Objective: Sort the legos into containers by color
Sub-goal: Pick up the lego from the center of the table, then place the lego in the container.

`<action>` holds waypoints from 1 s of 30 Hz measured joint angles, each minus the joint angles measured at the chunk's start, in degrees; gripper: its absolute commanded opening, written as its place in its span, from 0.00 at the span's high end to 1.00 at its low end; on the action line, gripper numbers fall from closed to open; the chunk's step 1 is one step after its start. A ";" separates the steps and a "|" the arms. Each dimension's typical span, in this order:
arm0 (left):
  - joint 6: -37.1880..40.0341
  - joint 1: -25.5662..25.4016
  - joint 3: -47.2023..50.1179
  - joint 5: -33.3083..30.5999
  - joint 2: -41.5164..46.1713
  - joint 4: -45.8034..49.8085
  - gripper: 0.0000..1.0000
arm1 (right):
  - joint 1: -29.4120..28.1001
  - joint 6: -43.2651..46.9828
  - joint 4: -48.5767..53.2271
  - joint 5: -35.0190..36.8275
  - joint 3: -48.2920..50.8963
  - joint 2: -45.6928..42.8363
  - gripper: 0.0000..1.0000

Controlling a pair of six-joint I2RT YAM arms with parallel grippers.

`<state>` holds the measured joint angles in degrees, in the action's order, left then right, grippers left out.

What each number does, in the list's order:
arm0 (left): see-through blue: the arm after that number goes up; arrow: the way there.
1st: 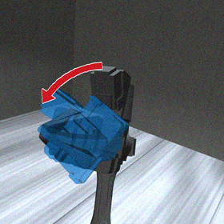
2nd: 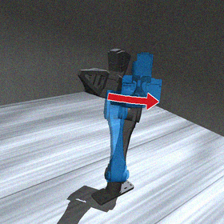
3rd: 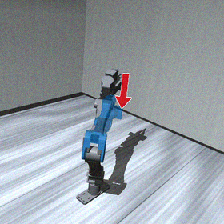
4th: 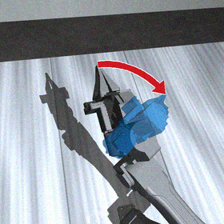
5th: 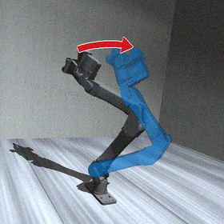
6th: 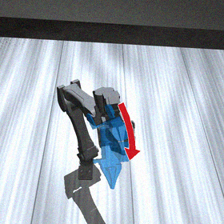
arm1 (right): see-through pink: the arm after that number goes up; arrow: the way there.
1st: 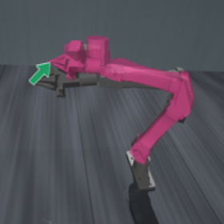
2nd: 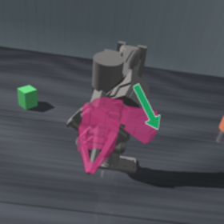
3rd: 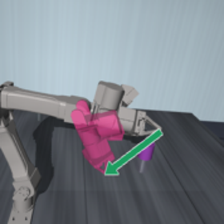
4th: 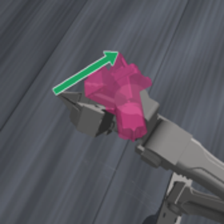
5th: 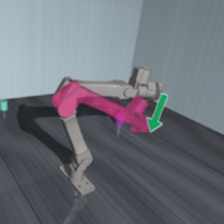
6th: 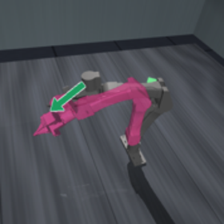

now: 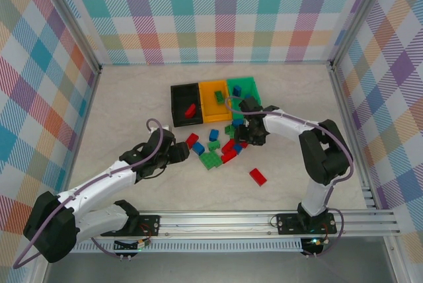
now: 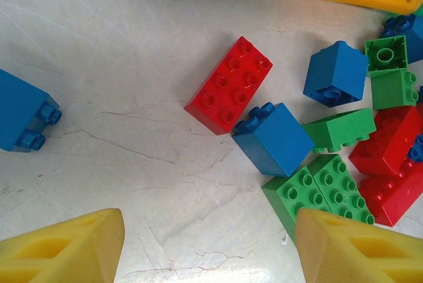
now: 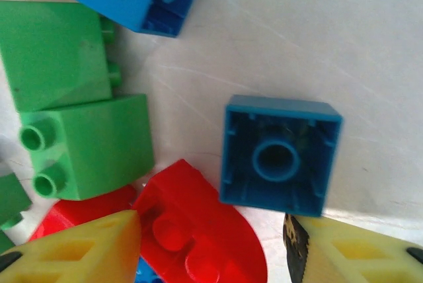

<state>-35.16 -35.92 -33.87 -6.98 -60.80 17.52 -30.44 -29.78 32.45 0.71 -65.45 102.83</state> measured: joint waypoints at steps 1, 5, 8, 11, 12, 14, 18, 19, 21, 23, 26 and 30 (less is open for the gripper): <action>0.00 0.00 0.00 0.00 0.00 -0.04 0.31 | 0.00 0.02 -0.22 -0.46 -0.13 0.52 0.45; -0.02 -0.02 0.31 -0.04 0.02 -0.20 0.31 | 0.00 0.09 -0.46 -2.10 -0.15 2.32 0.55; -0.02 -0.07 0.92 -0.13 0.11 -0.26 0.31 | 0.24 0.11 -0.26 -1.99 -0.15 2.34 0.62; -0.02 -0.07 1.11 -0.17 0.11 -0.33 0.32 | 0.26 0.35 -0.20 -1.68 -0.13 2.25 0.70; -0.02 -0.07 1.11 -0.17 0.11 -0.42 0.31 | 0.26 0.48 -0.22 -1.64 -0.13 2.23 0.72; -0.02 -0.07 1.22 -0.15 0.09 -1.05 0.31 | 0.26 0.68 -0.20 -1.64 -0.13 2.01 0.74; -0.02 -0.11 1.22 -0.13 -0.55 -1.75 0.31 | 0.22 0.85 0.26 -1.66 -0.13 0.46 0.75; -0.02 -0.11 1.22 -0.13 -0.81 -1.81 0.31 | 0.20 0.90 0.37 -1.68 -0.13 -0.33 0.75; -0.07 -0.22 1.22 -0.13 -1.09 -1.86 0.31 | 0.09 0.98 0.68 -1.86 -0.15 -2.01 0.75; -0.28 -0.33 1.51 -0.15 -1.09 -2.56 0.31 | -0.02 1.18 1.18 -2.05 -0.52 -3.72 0.75; -1.09 -0.33 2.01 -0.15 -1.09 -2.91 0.31 | -0.46 1.70 2.10 -3.34 -3.19 -4.63 0.75; -2.73 -0.33 3.45 -0.17 -1.84 -3.50 0.32 | -2.56 2.40 2.80 -4.96 -10.54 -2.75 0.75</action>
<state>-37.89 -36.25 -30.41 -7.16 -62.63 14.02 -32.99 -27.38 35.24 -4.25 -75.99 100.07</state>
